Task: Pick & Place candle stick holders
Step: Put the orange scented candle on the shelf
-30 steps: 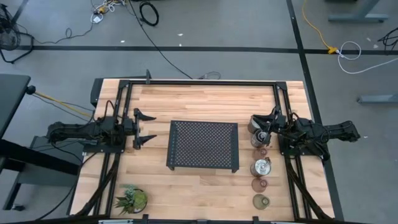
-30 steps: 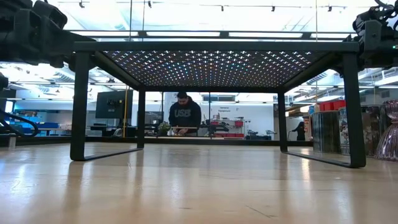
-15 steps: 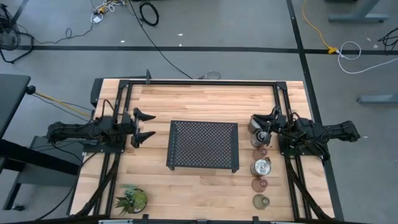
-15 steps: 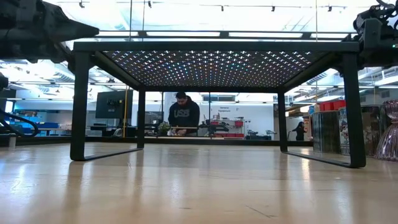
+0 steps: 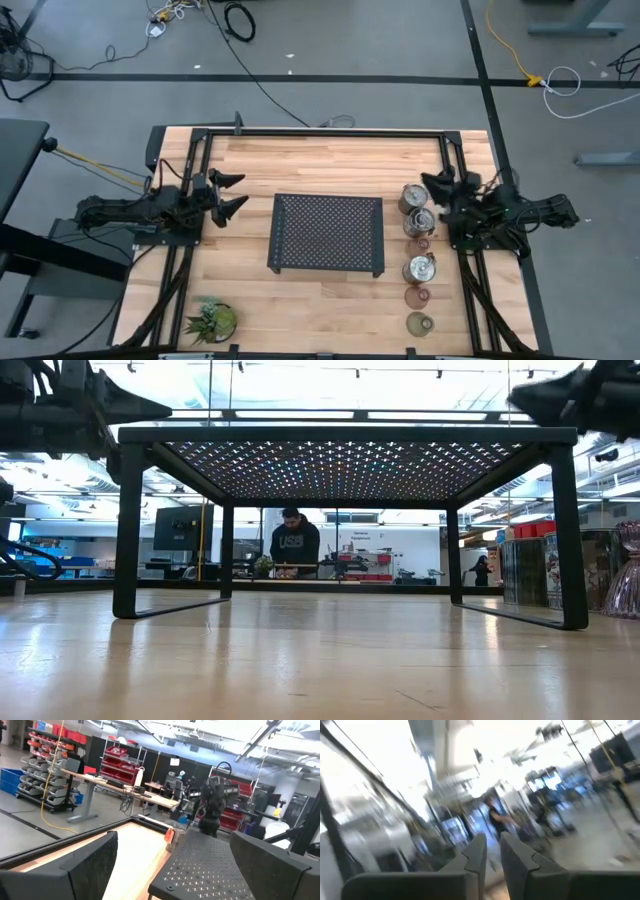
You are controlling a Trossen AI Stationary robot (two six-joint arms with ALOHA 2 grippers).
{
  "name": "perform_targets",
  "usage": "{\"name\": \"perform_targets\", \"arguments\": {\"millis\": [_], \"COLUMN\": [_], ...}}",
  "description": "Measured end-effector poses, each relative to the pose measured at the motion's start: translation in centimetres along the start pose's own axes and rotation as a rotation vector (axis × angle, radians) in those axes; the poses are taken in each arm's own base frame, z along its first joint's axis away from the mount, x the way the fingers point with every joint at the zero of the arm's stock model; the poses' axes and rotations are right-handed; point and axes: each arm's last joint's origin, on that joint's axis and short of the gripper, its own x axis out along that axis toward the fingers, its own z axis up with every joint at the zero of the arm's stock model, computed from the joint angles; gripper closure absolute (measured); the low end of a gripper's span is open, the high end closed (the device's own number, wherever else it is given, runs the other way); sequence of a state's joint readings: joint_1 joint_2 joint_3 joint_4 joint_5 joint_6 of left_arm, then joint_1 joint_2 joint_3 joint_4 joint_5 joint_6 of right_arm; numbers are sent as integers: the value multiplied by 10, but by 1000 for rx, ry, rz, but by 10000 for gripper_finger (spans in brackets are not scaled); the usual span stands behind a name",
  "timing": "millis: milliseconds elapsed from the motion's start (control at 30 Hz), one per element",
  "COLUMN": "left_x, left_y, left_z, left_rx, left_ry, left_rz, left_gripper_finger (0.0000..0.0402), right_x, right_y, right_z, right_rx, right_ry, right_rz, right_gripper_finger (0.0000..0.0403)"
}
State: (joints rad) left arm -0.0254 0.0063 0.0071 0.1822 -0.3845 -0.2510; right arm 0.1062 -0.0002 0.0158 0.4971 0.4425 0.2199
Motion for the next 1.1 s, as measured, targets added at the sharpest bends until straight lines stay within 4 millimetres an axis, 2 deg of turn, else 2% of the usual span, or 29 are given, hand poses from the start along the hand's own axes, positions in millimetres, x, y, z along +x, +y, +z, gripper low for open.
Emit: {"name": "perform_targets", "arguments": {"millis": [267, 400, 467, 533, 633, 733, 833, 967, 1100], "left_x": [0, 0, 0, 0, 0, 0, 0, 0, 0], "left_y": [0, 0, 0, 0, 0, 0, 0, 0, 0], "left_z": [0, 0, 0, 0, 0, 0, 0, 0, 0], "left_rx": [0, 1, 1, 4, 27, 32, 31, 29, 29], "left_ry": [0, 0, 0, 0, 0, 0, 0, -1, -1], "left_rz": [0, 0, 0, 0, 1, 1, 0, 0, 0], "left_gripper_finger": [16, 16, 16, 16, 16, 16, 16, 16, 16], "right_x": [-4, -6, -3, 6, 25, 39, 55, 82, 106], "right_y": [6, 5, 9, 19, 33, 45, 58, 75, 87], "right_z": [30, 41, 58, 82, 114, 148, 178, 198, 200], "right_rx": [218, 230, 197, 124, -26, -121, -148, -236, -292], "right_ry": [-270, -372, -381, -304, -48, 156, 274, 417, 556], "right_rz": [140, 50, 12, -23, -151, -311, -404, -492, -526], "right_gripper_finger": [344, 344, 344, 342, 323, 287, 239, 165, 94]}}
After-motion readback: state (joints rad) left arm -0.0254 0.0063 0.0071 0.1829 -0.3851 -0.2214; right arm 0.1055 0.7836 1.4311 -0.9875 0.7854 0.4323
